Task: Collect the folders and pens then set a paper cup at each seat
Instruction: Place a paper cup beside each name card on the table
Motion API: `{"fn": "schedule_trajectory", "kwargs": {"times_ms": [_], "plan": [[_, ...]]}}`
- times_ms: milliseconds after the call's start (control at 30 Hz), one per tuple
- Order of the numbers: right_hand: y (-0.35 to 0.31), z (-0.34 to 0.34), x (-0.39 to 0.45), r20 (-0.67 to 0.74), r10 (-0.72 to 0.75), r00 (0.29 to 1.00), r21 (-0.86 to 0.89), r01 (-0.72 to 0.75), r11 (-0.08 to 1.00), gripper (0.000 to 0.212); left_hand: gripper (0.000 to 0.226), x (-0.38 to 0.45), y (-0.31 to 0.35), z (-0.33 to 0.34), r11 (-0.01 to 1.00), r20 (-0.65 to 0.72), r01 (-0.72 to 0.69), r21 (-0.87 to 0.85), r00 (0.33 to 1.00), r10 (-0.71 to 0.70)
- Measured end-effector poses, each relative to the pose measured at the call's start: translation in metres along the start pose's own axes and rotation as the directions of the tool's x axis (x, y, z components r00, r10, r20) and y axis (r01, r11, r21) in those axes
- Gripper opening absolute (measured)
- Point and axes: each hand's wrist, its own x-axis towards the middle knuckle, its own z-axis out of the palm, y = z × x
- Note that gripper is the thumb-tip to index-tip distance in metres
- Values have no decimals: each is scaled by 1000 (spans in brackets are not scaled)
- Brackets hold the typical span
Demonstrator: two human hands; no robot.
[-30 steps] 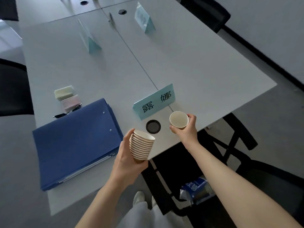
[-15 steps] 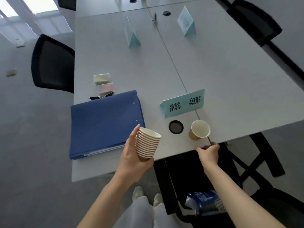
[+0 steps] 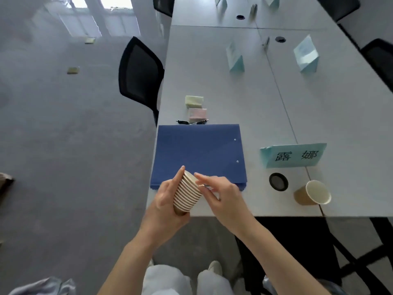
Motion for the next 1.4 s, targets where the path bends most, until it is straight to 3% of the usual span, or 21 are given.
{"fn": "schedule_trajectory", "kwargs": {"times_ms": [100, 233, 433, 633, 733, 833, 933, 1100, 1400], "plan": [[-29, 40, 22, 53, -32, 998, -52, 35, 998, 26, 116, -1, -29, -44, 998, -30, -17, 67, 999, 19], [-74, 101, 53, 99, -8, 995, -13, 9, 1000, 18, 109, -4, -76, -118, 994, 33, -8, 105, 999, 4], [-132, 182, 103, 116, 168, 979, 251, -193, 949, 10, 109, -2, -153, -210, 987, 50, 21, 162, 998, -29], [-164, 225, 147, 11, 351, 936, 312, -337, 888, 34, 106, 29, -189, -259, 989, 70, -1, 147, 997, -9], [-162, 238, 176, 181, 535, 825, 451, -553, 700, 63, 106, 56, -203, -270, 992, 84, -9, 123, 996, -1], [-154, 249, 209, 425, 536, 729, 596, -671, 440, 76, 104, 87, -212, -279, 996, 94, -7, 91, 996, -2], [-156, 253, 249, 400, 526, 751, 646, -638, 419, 62, 103, 120, -220, -293, 998, 93, 15, 57, 996, -20], [-164, 250, 335, 319, 509, 799, 804, -513, 300, 69, 104, 189, -235, -329, 997, 87, 79, 2, 993, -79], [-188, 227, 466, 118, 562, 819, 922, -300, 244, 81, 102, 327, -240, -376, 992, 106, 81, -98, 992, -71]]}}
